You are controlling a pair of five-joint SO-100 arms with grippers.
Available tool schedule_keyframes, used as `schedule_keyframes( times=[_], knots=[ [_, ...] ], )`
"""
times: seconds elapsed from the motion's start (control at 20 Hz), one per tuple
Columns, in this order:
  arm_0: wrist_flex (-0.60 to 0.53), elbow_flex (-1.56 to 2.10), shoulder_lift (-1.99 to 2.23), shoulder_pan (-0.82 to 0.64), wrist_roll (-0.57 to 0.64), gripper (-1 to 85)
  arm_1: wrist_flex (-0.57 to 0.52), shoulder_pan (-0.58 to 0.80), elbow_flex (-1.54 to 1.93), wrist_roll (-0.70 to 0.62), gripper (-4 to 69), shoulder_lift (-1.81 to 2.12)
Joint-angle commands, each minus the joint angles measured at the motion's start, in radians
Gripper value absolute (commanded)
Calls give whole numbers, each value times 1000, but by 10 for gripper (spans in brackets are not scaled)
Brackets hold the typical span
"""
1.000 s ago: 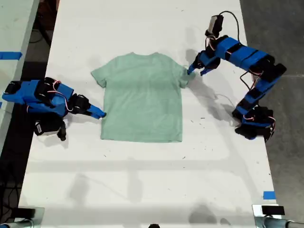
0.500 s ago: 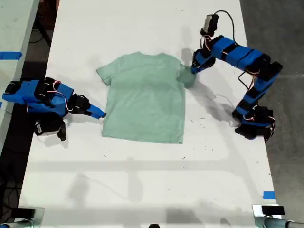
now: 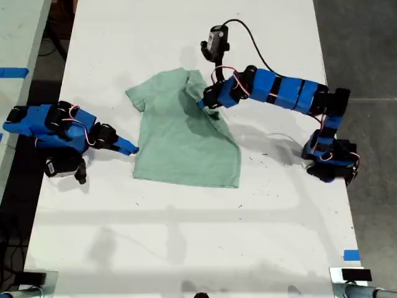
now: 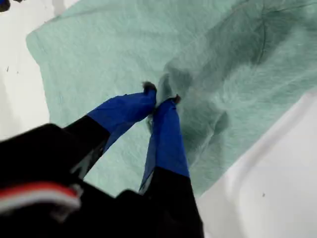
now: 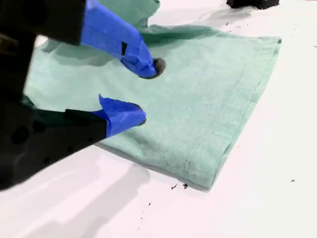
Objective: Fold t shirt
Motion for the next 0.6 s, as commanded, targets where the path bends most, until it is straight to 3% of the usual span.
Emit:
schedule_keyframes(
  times=[0.0,0.05,0.1,0.3,0.55],
  knots=[
    [0,-12,5,-9,-2,115,-11,-14,-114,-28,430,12],
    [0,-12,5,-9,-2,115,3,5,-110,-17,107,49],
    [0,-12,5,-9,-2,115,20,41,-63,44,-19,123],
    [0,-12,5,-9,-2,115,141,163,43,43,-25,362],
    [0,-12,5,-9,-2,115,156,238,675,101,-25,953]
  ],
)
